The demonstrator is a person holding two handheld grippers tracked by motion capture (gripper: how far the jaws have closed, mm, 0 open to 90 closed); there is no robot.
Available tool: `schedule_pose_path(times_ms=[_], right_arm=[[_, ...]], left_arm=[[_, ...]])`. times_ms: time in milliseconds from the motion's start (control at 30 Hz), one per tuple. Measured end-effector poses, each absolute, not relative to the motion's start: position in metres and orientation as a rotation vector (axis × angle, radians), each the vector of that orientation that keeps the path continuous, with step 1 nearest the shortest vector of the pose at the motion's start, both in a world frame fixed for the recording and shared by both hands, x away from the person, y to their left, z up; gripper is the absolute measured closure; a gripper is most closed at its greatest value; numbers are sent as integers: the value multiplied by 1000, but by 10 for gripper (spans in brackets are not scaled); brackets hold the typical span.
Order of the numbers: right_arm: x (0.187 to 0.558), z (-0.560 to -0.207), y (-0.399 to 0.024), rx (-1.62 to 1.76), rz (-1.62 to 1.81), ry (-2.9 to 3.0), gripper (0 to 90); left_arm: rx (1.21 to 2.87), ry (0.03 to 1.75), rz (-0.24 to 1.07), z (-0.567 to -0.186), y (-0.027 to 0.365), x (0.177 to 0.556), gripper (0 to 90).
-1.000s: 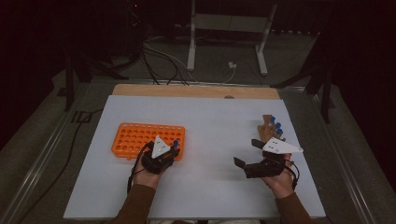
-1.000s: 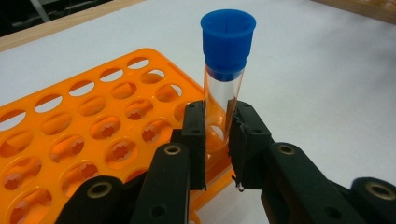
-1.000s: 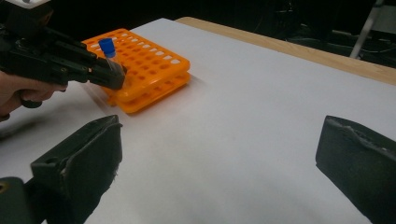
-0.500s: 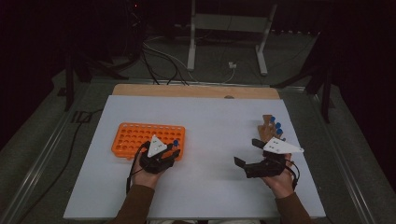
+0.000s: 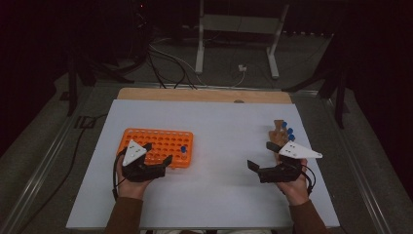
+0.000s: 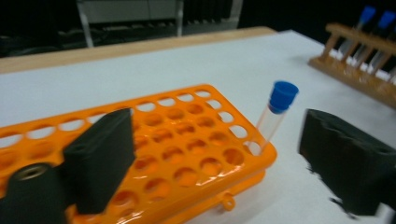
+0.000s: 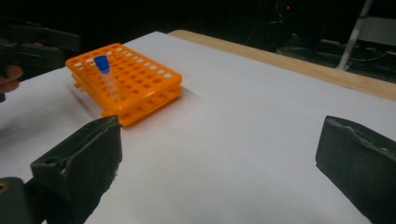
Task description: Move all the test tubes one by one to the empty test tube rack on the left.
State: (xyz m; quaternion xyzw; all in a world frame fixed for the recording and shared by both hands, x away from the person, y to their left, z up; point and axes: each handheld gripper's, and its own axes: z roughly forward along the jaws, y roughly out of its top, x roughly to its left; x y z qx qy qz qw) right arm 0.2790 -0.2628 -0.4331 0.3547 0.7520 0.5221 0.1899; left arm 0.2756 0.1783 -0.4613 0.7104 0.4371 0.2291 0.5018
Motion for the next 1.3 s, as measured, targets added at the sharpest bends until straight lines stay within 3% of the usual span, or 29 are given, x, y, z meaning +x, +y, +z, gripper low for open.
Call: schedule_pose_path(times_ms=[33,133,933,1133,1300], right_arm=[[279,-431,-265,1003,1470,2101,5],[280,-430,-268,1008,1472,2091,5],[287,-424,-343,1188,1338,1893,33],[290,-433,-362,1255,1324,1879,122],[294,-445,-366,1270,1278,1925,287]], left_arm=[[1712,1060,557,-461,181,275,16],[1696,1062,585,-458,187,270,6],[1684,1083,623,-463,196,269,6],[1686,1089,621,-464,196,269,6],[1689,1092,619,-465,195,269,6]])
